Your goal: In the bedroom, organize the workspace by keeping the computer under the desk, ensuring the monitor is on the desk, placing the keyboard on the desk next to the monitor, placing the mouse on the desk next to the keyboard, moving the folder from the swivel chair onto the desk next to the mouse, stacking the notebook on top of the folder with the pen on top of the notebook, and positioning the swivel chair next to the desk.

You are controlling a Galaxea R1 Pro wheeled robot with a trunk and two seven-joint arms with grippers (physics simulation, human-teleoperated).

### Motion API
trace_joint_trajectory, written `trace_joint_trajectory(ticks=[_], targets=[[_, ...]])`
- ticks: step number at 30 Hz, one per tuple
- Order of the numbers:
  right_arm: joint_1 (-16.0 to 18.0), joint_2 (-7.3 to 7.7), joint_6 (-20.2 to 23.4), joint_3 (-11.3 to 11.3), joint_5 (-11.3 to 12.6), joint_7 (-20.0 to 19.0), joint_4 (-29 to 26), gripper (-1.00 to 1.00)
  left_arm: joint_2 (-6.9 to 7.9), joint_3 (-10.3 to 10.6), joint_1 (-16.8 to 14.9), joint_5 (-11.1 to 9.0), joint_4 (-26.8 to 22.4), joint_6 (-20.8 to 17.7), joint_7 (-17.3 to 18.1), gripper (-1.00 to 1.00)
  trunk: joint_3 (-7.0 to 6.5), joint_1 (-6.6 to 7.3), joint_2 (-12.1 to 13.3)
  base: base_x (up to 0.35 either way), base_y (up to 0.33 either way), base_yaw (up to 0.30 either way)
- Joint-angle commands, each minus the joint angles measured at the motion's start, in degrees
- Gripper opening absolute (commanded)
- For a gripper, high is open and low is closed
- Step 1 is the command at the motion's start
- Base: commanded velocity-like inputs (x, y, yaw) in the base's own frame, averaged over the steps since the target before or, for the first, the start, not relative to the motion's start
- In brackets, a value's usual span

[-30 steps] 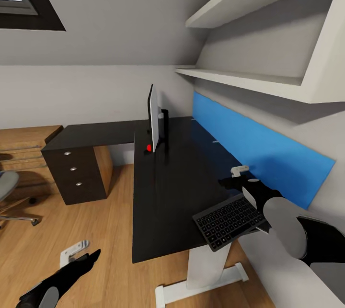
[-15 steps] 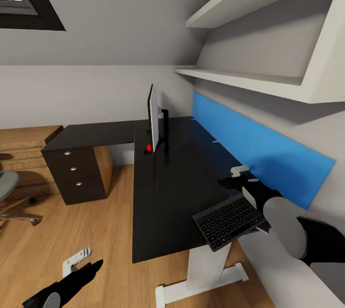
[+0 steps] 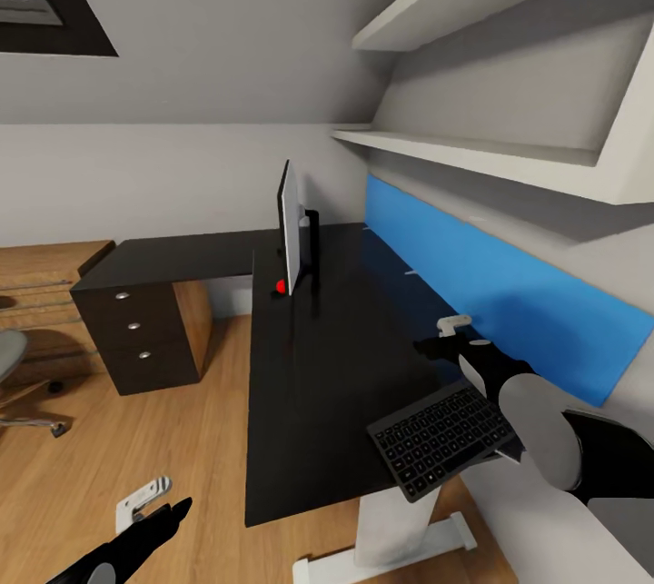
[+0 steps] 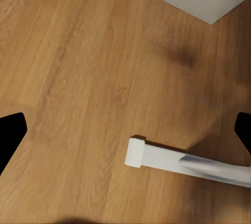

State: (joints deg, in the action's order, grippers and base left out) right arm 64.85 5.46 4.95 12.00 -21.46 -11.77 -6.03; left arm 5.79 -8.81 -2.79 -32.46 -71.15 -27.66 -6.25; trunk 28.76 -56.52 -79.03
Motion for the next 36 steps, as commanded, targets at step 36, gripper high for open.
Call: trace_joint_trajectory(ticks=[36], targets=[[0.02, -0.33, 13.27, 0.77, -0.25, 8.46, -0.35, 1.0, 0.11, -0.02, -0.03, -0.53, 0.58, -0.11, 1.41, 1.0, 0.06, -0.01, -0.03, 0.06, -0.031, 0.0]])
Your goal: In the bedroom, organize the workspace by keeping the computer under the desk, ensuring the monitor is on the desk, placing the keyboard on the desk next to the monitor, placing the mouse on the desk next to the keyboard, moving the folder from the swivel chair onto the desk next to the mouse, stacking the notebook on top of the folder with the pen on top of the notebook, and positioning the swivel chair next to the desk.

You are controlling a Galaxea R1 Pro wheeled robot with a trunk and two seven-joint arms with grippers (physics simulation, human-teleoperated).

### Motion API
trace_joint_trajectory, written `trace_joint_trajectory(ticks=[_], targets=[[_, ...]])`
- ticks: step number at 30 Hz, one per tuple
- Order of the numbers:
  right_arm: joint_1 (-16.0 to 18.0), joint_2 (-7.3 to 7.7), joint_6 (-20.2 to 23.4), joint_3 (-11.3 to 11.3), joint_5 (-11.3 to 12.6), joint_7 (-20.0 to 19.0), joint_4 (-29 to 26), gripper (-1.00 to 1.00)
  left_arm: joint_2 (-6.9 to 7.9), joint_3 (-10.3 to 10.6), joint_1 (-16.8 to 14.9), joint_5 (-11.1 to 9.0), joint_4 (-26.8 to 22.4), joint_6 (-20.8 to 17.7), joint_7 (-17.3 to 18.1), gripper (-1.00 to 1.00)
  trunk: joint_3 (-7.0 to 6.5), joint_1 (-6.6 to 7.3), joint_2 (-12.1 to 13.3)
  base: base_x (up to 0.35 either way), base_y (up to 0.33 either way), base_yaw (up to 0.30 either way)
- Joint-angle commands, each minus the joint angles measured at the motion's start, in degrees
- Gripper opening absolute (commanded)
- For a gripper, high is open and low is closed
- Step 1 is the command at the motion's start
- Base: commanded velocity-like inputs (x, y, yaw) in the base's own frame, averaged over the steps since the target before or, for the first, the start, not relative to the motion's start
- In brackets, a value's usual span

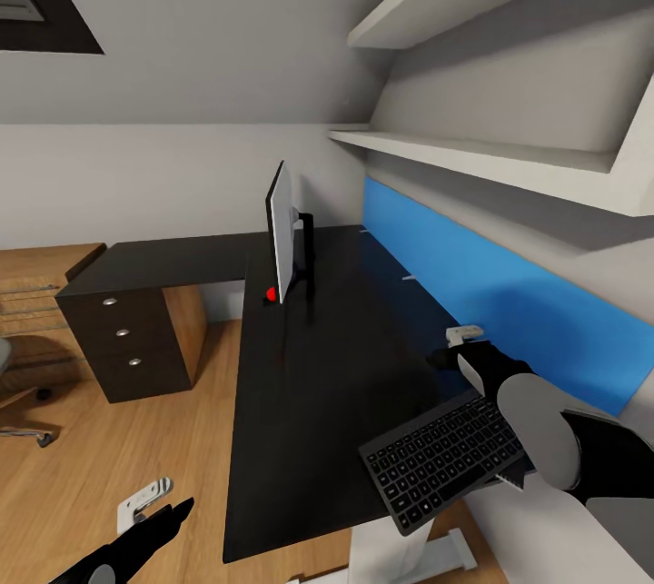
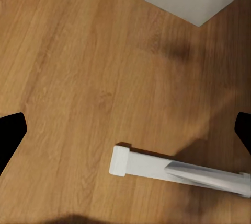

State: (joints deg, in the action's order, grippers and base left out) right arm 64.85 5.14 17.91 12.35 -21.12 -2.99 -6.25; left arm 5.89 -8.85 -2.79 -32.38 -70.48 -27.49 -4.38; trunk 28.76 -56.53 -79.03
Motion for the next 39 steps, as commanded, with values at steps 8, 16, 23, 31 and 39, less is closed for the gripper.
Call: trace_joint_trajectory(ticks=[8, 16, 23, 31, 39], targets=[[0.02, -0.17, 1.01, 0.39, -0.51, -0.18, -0.06, 1.0, 0.0, 0.05, -0.02, -0.66, -0.09, -0.28, -0.45, 1.0, 0.06, 0.0, -0.04, 0.0, 0.0, 0.0], [0.02, -0.79, 1.8, 0.39, -0.42, -0.25, -0.08, 1.0, 0.0, 0.05, -0.02, -0.67, -0.09, -0.28, -0.41, 1.0, 0.06, 0.0, -0.04, 0.0, 0.0, 0.0], [0.02, -1.3, 1.94, 0.39, -0.47, -0.32, 0.07, 1.0, -0.05, 0.06, -0.02, -0.67, -0.09, -0.28, -0.43, 1.0, 0.06, 0.0, -0.04, 0.0, 0.0, 0.0], [0.02, -1.6, 2.01, 0.34, -0.57, -0.33, 0.16, 1.0, -0.02, 0.05, -0.02, -0.67, -0.09, -0.28, -0.44, 1.0, 0.06, 0.0, -0.04, 0.0, 0.0, 0.0], [0.02, -1.7, 4.29, 0.24, -0.63, -0.34, 0.18, 1.0, 0.0, 0.0, -0.02, -0.75, -0.09, -0.23, -0.45, 1.0, 0.06, 0.0, -0.04, 0.0, 0.0, 0.0]])
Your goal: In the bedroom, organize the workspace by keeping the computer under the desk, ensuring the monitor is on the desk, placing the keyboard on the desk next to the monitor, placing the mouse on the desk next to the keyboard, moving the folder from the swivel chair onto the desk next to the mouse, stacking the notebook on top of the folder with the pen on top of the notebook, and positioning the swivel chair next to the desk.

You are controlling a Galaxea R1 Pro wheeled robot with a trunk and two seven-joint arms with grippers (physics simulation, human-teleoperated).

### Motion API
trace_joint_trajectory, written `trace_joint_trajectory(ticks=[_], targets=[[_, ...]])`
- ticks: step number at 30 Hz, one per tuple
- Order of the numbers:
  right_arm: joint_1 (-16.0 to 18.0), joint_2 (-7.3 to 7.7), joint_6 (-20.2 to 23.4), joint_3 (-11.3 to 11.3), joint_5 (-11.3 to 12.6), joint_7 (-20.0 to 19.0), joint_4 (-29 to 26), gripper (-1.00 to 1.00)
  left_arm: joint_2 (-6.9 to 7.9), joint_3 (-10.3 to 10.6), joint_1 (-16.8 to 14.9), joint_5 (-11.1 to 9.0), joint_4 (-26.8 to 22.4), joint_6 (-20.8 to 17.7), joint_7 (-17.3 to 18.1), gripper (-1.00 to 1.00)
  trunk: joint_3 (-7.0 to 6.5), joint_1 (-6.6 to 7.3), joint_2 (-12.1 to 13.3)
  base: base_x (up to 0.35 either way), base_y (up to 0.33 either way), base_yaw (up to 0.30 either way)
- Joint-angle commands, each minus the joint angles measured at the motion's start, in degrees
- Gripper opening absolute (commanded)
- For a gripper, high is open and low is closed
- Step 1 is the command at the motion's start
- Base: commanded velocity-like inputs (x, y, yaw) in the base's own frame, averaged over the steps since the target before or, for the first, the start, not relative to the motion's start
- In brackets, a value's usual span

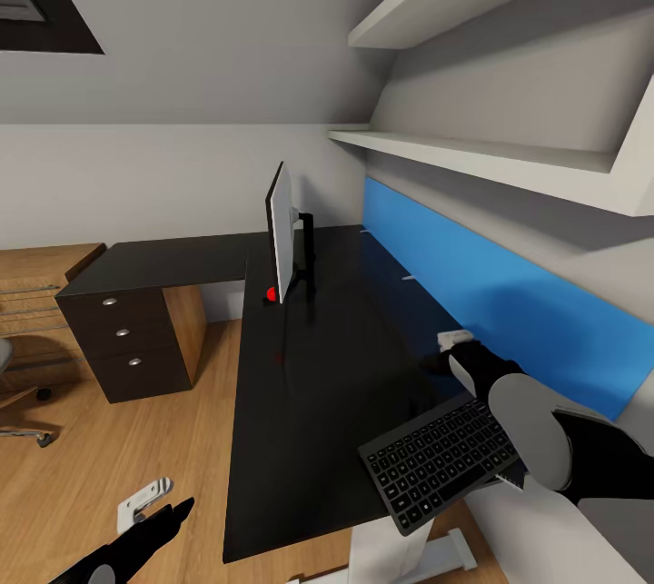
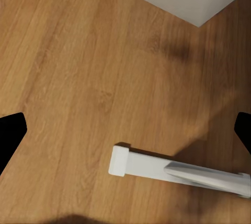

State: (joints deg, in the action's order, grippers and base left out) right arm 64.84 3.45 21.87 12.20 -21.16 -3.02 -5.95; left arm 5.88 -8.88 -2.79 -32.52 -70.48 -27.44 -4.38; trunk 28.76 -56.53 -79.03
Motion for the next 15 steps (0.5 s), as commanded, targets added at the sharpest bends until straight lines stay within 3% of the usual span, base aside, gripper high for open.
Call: trace_joint_trajectory(ticks=[1, 6, 15], targets=[[0.02, -0.01, 0.65, 0.39, -0.6, -0.32, -0.1, 1.0, 0.01, 0.01, -0.02, -0.65, -0.09, -0.28, -0.45, 1.0, 0.06, 0.0, -0.04, 0.0, 0.0, 0.0], [0.02, -0.7, 3.06, 0.25, -0.78, -0.33, -0.1, 1.0, -0.03, 0.0, -0.02, -0.88, -0.15, -0.25, -0.53, 1.0, 0.06, 0.0, -0.04, 0.0, 0.0, 0.0], [0.02, -1.05, 4.3, 0.2, -0.85, -0.34, -0.1, 1.0, -0.05, -0.08, -0.02, -0.96, -0.26, -0.17, -0.53, 1.0, 1.68, -1.98, -3.65, 0.0, 0.0, 0.0]])
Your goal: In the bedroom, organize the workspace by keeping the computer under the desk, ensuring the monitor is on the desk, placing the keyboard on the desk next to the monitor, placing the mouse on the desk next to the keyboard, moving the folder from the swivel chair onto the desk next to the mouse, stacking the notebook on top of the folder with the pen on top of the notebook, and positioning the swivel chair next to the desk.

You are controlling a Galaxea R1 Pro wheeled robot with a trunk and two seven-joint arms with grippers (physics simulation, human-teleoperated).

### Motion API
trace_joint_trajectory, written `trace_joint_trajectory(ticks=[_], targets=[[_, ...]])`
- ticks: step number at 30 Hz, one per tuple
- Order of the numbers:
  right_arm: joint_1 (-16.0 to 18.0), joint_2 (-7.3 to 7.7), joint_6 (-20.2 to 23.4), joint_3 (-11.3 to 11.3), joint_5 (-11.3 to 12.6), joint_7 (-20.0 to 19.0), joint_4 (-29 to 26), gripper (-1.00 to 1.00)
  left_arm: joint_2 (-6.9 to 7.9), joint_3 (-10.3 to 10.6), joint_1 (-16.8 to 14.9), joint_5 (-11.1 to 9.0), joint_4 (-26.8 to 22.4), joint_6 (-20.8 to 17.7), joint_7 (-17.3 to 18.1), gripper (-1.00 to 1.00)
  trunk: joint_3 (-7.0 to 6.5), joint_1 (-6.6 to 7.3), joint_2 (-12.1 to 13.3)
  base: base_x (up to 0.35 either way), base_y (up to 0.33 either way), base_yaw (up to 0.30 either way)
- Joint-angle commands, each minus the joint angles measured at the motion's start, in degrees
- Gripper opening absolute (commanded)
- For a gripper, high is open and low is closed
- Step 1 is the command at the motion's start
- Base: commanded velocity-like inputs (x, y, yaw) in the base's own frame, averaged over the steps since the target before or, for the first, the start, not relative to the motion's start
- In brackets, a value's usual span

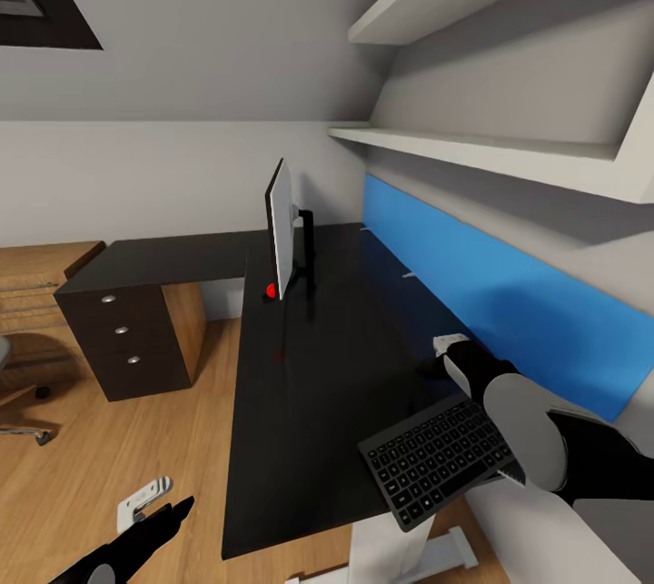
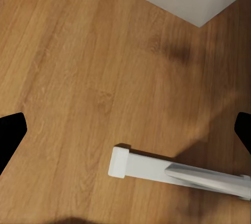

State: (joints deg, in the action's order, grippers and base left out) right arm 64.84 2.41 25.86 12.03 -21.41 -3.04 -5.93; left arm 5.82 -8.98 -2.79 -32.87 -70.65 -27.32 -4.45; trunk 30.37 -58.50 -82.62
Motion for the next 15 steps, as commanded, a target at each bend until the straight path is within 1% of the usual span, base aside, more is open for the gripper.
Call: trace_joint_trajectory(ticks=[1, 10, 15], targets=[[0.02, -0.03, 0.39, 0.37, -0.57, -0.37, -0.1, 1.0, -0.01, 0.01, -0.02, -0.62, -0.1, -0.28, -0.4, 1.0, 0.24, -0.22, -0.45, 0.0, 0.0, 0.0], [0.02, -0.04, 0.41, 0.42, -0.56, -0.39, -0.11, 1.0, -0.02, 0.04, -0.02, -0.62, -0.09, -0.27, -0.38, 1.0, 1.86, -2.2, -4.06, 0.0, 0.0, 0.0], [0.02, -0.09, 1.19, 0.38, -0.56, -0.39, -0.06, 1.0, -0.02, 0.09, -0.02, -0.62, -0.08, -0.29, -0.38, 1.0, 1.86, -2.2, -4.06, 0.0, 0.0, 0.0]])
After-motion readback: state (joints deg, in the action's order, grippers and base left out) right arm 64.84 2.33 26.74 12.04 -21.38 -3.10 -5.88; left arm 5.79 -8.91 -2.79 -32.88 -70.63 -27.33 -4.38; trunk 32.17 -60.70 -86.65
